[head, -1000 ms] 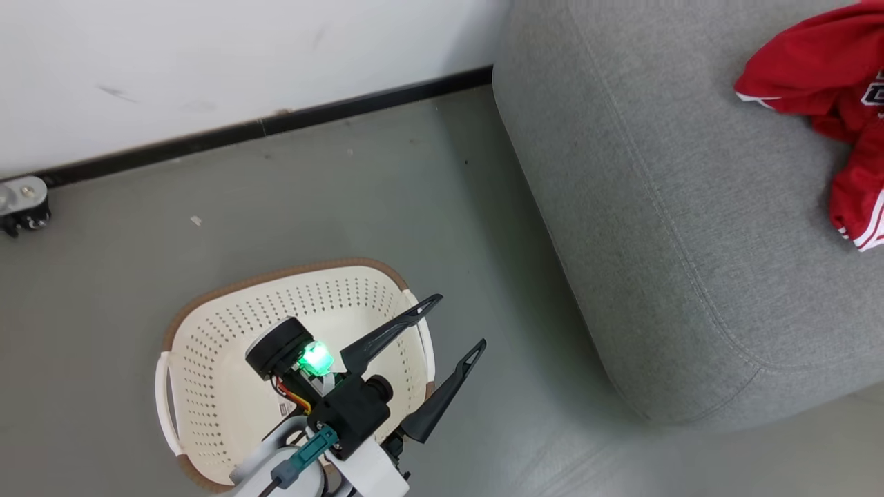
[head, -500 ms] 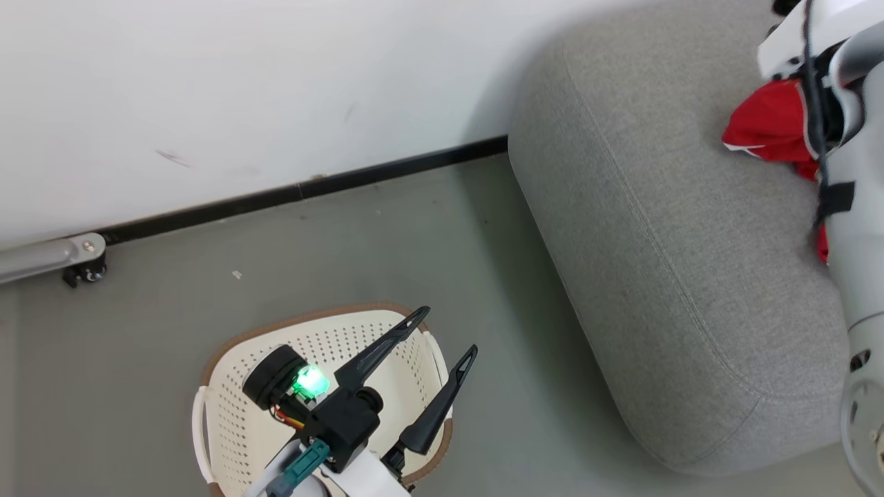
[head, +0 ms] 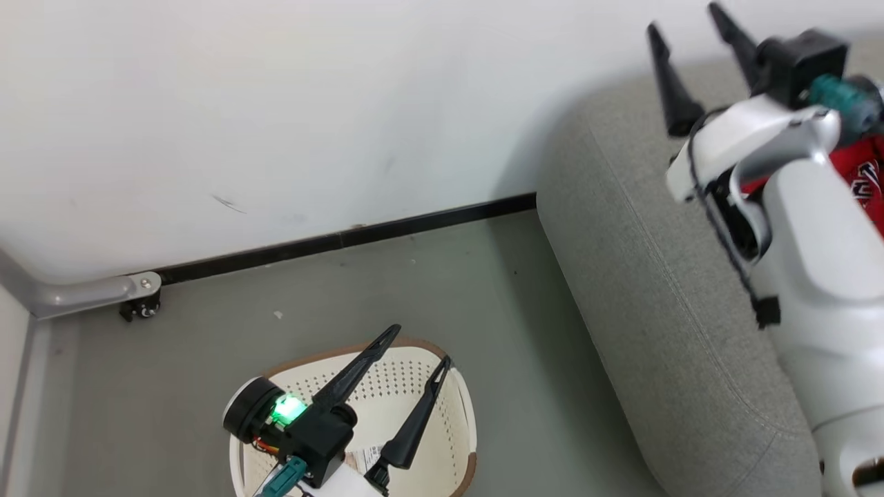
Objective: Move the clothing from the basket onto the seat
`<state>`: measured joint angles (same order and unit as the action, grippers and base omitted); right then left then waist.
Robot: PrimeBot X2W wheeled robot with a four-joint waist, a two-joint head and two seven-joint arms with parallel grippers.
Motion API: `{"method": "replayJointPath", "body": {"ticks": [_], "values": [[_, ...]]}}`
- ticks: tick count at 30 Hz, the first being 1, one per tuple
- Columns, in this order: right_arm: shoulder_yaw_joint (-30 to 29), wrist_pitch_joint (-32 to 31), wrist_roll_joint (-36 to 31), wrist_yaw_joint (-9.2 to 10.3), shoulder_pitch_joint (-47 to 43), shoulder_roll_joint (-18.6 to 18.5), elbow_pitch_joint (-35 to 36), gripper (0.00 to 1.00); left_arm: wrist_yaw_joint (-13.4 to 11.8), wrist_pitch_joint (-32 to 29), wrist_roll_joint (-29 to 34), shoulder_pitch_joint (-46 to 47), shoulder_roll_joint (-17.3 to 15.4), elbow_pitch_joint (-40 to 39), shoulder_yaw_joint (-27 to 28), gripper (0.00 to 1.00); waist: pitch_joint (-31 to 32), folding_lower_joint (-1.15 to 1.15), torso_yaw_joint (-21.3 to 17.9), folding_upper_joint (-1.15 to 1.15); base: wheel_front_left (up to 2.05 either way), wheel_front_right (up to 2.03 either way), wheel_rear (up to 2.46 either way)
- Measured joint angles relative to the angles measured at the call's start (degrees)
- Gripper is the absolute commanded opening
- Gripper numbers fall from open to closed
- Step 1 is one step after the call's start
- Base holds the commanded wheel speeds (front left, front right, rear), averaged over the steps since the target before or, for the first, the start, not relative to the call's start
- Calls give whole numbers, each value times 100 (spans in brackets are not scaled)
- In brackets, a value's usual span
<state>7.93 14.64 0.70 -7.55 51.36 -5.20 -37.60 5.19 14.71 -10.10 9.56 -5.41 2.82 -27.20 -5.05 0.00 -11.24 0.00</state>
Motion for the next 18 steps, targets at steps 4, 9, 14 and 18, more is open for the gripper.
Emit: {"method": "replayJointPath", "body": {"ticks": [4, 9, 14, 18], "values": [[387, 2, 245, -1, -456, -99, 358, 100, -8, 0, 0, -131, 21, 12, 103, 100, 154, 0, 101, 0, 0, 0, 0], [698, 5, 571, 0, -1005, -288, 757, 100, -52, -1, -47, -294, 79, 23, 293, 100, 318, 0, 235, 0, 0, 0, 0], [847, 5, 868, 0, -1518, -410, 1105, 100, -101, 0, -94, -415, 137, 42, 469, 100, 453, 0, 368, 0, 0, 0, 0], [892, 5, 1125, 0, -1886, -453, 1372, 100, -110, -1, -118, -491, 162, 63, 632, 100, 539, 0, 468, 0, 0, 0, 0]]}}
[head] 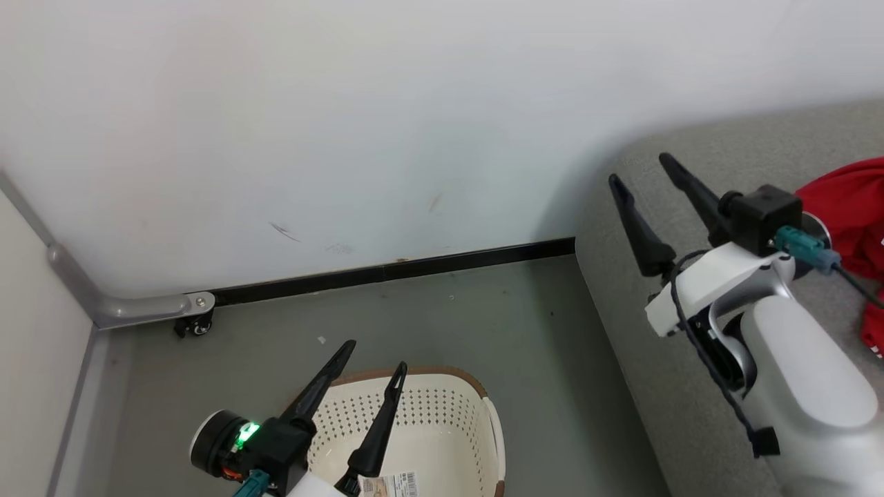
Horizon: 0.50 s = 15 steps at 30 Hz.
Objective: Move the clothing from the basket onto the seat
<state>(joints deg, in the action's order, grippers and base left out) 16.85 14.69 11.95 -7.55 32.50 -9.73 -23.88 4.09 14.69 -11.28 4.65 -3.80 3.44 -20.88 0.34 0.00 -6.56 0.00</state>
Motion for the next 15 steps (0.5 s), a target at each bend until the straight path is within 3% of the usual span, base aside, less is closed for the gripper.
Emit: {"method": "replayJointPath", "body": {"ticks": [15], "values": [[-380, 0, 469, 0, -1345, -42, 709, 100, -337, 0, -177, -264, 78, 114, 686, 100, 200, 0, 309, 0, 0, 0, 0]]}}
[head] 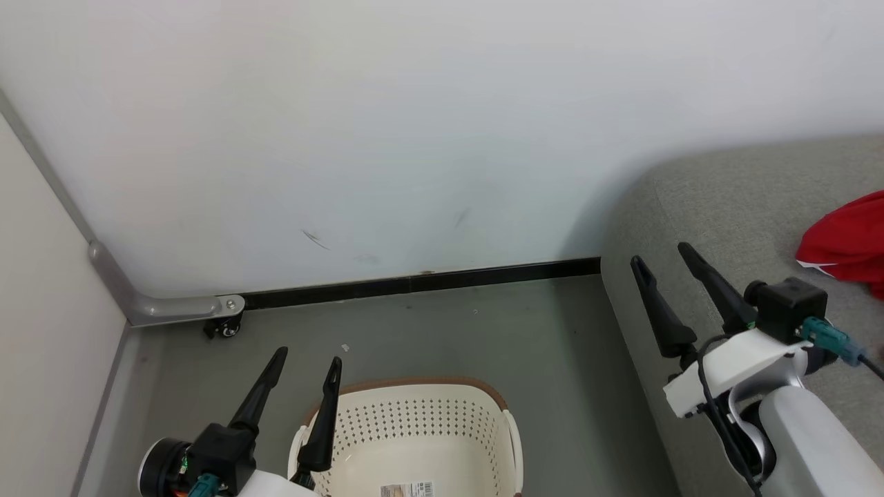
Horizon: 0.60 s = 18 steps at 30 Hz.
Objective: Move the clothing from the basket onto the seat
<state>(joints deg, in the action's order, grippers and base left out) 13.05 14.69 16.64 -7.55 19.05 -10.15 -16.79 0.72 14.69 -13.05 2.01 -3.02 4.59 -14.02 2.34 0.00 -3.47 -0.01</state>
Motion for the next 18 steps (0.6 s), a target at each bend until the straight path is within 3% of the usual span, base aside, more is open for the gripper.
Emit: {"method": "replayJointPath", "body": {"ticks": [18], "values": [[-292, 0, -214, 0, -1161, 296, 608, 100, -166, 0, -57, -252, 58, 339, 589, 100, 56, 0, 148, 0, 0, 0, 0]]}}
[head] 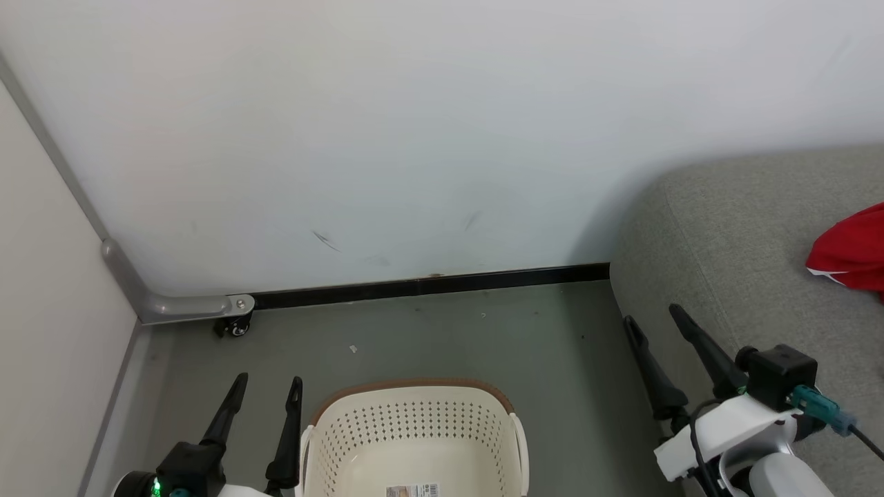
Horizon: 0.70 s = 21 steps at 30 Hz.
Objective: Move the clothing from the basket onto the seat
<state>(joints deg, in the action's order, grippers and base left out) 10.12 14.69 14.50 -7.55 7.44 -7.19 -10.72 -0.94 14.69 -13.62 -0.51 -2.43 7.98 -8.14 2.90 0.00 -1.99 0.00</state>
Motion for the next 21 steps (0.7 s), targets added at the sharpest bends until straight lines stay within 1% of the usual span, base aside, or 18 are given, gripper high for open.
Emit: {"method": "replayJointPath", "body": {"ticks": [2, 5, 9, 14, 17, 21], "values": [[-40, -1, -4, 0, -119, 52, 25, 100, 0, 0, 1, -1, 7, 42, 20, 100, -2, 0, 9, 0, 0, 0, 0], [-131, -1, 15, 0, -293, 188, 44, 100, -65, 0, 0, -24, 12, 118, 100, 100, -6, 0, 24, 0, 0, 0, 0], [-145, -1, 3, 0, -428, 213, 78, 100, -102, 0, -3, -48, 11, 180, 202, 100, -10, 0, 44, 0, 0, 0, 0], [-158, -1, -171, 0, -595, 235, 116, 100, -130, 0, 11, -112, 25, 230, 253, 100, -11, 0, 57, 0, 0, 0, 0], [-124, 0, -252, 0, -693, 280, 120, 100, -194, 0, -3, -112, 23, 238, 356, 100, -10, 0, 60, 0, 0, 0, 0], [-38, -1, -343, 0, -753, 305, 120, 100, -202, 0, -69, -113, 23, 274, 388, 100, -7, 0, 59, 0, 0, 0, 0]]}}
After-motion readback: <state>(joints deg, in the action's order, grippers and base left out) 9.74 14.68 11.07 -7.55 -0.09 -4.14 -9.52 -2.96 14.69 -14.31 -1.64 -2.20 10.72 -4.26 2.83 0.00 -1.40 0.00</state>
